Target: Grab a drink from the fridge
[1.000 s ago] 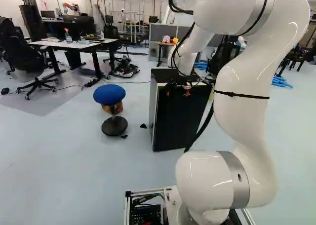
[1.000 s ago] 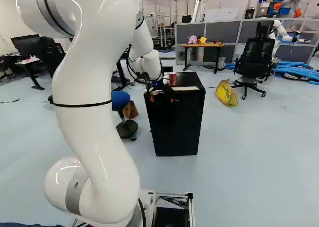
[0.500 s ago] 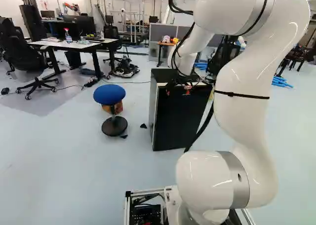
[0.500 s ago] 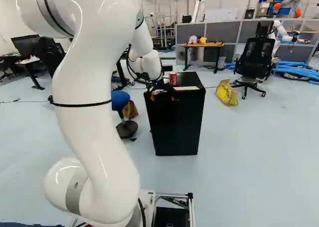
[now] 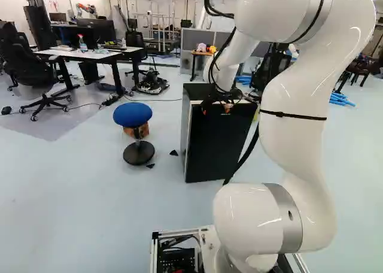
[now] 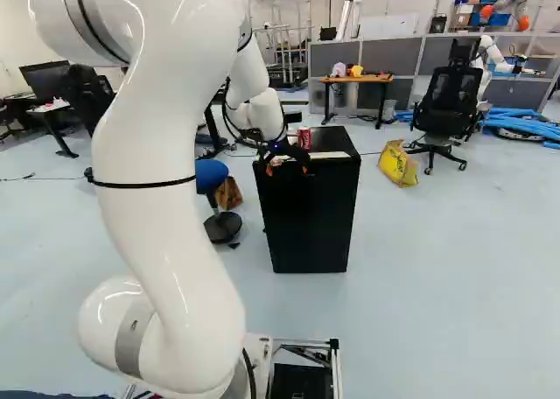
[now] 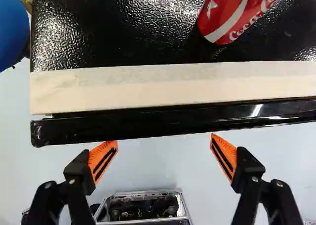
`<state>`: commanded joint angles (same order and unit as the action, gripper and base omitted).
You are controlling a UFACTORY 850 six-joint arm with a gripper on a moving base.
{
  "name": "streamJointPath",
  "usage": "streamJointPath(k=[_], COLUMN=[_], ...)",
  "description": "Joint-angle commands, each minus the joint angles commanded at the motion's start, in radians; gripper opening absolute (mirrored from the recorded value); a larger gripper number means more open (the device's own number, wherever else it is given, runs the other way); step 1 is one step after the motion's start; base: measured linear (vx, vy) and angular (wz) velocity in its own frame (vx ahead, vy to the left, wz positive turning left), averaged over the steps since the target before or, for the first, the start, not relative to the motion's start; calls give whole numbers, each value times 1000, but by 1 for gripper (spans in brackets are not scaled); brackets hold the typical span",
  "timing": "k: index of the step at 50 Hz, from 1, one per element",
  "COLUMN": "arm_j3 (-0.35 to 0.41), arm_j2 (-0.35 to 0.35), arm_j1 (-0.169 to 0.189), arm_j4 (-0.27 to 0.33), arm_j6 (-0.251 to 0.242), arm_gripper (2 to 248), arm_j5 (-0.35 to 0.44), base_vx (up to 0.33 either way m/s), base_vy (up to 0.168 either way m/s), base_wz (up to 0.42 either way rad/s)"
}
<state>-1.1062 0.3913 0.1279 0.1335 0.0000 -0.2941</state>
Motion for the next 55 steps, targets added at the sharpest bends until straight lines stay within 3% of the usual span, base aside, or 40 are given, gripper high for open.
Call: streamJointPath(k=[16,38,55], arm_j3=[13,121,210], arm_j2=[-10,-95,-167], arm_j1=[1,0,2], arm_j4=[2,2,2], arm_j6=[0,0,0], arm_gripper=[247,247,247], arm_j5=[0,2,89], base_vx=[0,0,0], base_vy=[0,0,0], base_wz=[0,0,0])
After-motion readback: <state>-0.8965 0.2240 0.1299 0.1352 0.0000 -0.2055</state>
